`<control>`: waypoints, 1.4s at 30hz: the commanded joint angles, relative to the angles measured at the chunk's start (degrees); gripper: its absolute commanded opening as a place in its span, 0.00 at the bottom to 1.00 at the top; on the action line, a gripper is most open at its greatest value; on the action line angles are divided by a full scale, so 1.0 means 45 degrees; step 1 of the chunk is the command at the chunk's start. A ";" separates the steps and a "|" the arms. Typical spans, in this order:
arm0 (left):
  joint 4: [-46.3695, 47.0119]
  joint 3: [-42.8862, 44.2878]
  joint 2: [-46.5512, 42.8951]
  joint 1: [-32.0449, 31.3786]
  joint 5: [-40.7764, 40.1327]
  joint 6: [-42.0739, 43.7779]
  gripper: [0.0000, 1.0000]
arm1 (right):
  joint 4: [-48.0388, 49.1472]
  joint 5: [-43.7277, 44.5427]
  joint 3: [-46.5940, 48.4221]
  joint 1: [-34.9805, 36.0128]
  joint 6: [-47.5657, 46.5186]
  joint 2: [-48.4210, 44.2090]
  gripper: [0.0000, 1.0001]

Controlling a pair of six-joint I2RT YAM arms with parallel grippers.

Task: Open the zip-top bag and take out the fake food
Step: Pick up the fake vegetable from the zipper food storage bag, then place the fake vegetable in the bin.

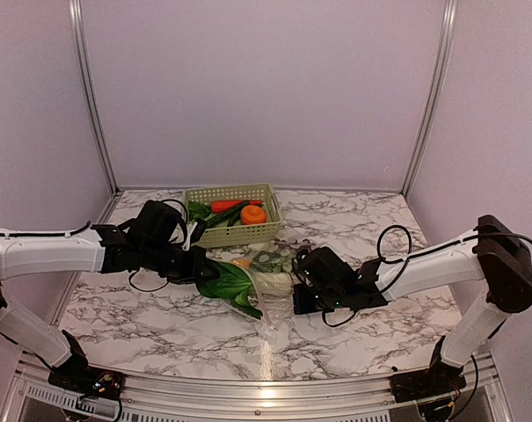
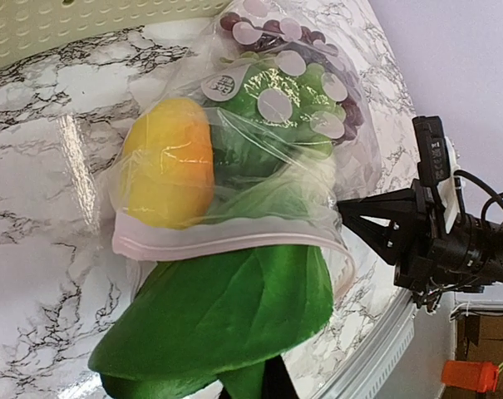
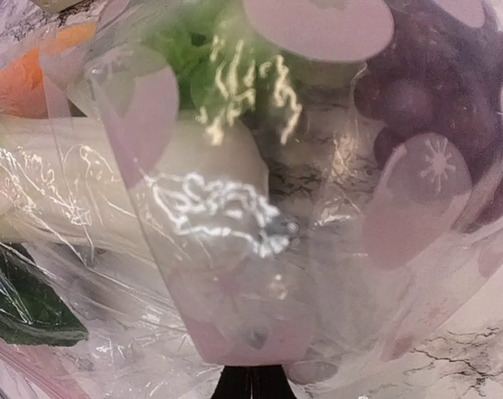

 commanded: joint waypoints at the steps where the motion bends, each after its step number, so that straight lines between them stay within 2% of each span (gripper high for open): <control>1: 0.0311 0.0685 -0.0513 0.0135 0.0941 0.0014 0.00 | -0.1237 0.0731 0.0071 -0.0184 -0.0049 0.0115 0.00; 5: 0.0108 0.1271 -0.0414 -0.0328 0.1630 0.0084 0.00 | -0.1390 0.0904 0.0504 -0.0189 -0.0143 0.0458 0.00; 9: -0.0497 0.1599 -0.0504 -0.1023 0.1456 0.0193 0.00 | -0.1531 0.1125 0.0926 -0.0223 -0.0080 0.0785 0.00; 16: -0.2621 0.1640 -0.1886 -0.1090 -0.0629 0.0624 0.00 | -0.1466 0.1215 0.0711 -0.0486 0.0026 0.0541 0.00; 30: -0.4981 0.2754 -0.4815 -0.1054 -0.1334 0.1435 0.00 | -0.1644 0.0929 0.0774 -0.0497 -0.0457 -0.0189 0.00; 38: -0.4816 0.4301 -0.4694 -0.0658 -0.2904 0.1661 0.00 | -0.1741 0.0663 0.1089 -0.0496 -0.0736 -0.0422 0.00; 42: -0.4235 0.4873 -0.4207 -0.0007 -0.2960 0.1707 0.00 | -0.1785 0.0627 0.1089 -0.0492 -0.0785 -0.0612 0.02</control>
